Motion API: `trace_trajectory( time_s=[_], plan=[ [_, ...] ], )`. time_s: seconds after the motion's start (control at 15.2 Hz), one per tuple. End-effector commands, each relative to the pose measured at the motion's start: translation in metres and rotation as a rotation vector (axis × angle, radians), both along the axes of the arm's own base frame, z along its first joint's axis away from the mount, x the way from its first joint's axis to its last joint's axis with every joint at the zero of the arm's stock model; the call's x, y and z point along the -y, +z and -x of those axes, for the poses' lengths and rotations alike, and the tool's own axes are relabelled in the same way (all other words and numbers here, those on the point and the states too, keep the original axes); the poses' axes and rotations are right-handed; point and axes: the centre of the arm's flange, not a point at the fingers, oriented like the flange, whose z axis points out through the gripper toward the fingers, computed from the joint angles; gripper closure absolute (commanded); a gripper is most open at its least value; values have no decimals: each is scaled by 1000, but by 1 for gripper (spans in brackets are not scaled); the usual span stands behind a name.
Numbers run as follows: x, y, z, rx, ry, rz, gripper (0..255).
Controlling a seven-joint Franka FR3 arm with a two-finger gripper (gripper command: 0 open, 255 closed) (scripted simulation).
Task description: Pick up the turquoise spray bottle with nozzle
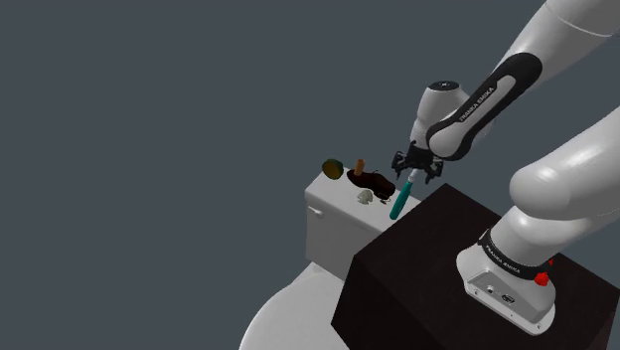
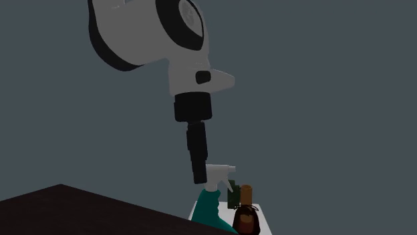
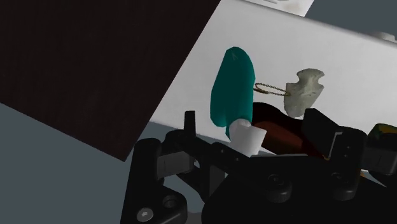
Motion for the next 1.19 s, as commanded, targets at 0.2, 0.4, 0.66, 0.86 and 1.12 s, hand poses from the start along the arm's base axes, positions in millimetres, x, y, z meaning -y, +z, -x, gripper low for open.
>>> trace_trajectory(
  time_s=[0.2,0.4,0.66,0.86,1.12],
  plan=[
    [-1,-14,0,1,0,-1,255],
    [-1,-14,0,1,0,-1,255],
    [-1,-14,0,1,0,-1,255],
    [-1,-8,0,1,0,-1,255],
    [-1,13,0,1,0,-1,255]
  ],
)
